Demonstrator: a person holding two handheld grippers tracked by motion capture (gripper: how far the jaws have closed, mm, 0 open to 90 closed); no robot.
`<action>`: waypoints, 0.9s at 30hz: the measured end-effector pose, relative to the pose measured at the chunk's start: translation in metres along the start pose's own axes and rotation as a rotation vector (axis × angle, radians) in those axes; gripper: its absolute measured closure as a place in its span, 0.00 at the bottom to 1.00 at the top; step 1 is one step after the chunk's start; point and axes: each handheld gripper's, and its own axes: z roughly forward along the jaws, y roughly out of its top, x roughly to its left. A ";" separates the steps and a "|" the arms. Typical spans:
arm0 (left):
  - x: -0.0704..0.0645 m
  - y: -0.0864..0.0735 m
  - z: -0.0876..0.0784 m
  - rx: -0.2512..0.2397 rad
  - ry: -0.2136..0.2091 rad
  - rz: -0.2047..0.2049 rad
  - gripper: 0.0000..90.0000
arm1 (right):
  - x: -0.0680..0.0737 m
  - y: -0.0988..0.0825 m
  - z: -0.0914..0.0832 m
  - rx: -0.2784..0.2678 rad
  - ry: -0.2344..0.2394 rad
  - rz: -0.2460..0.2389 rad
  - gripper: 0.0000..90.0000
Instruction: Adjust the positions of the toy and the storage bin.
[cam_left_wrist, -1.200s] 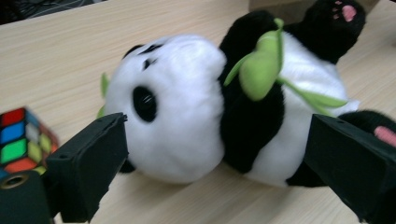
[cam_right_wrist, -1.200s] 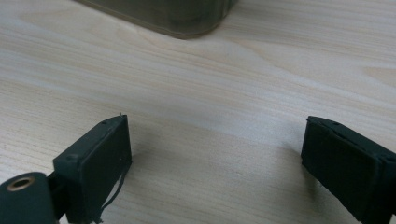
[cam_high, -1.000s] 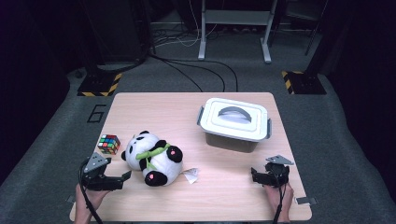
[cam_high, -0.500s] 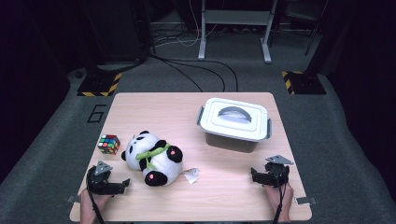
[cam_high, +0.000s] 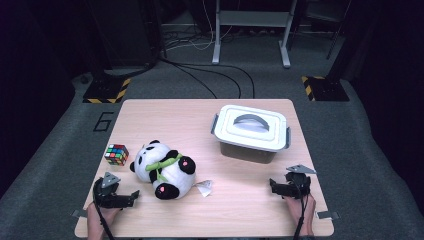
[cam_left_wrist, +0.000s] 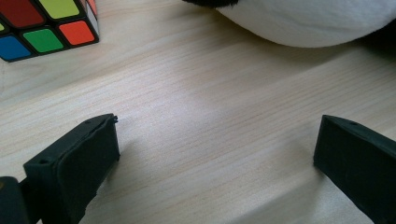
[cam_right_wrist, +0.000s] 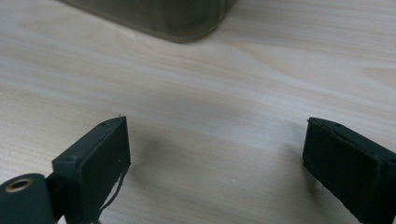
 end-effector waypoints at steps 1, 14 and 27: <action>0.000 0.000 0.000 0.000 0.000 0.000 0.00 | -0.002 0.002 -0.002 -0.006 0.002 0.005 0.07; 0.000 0.000 0.000 0.001 0.005 -0.003 0.00 | -0.026 0.055 -0.030 -0.105 -0.031 0.035 0.09; 0.000 0.000 0.000 0.000 0.004 -0.004 0.00 | -0.038 0.094 -0.042 -0.187 -0.048 0.057 0.46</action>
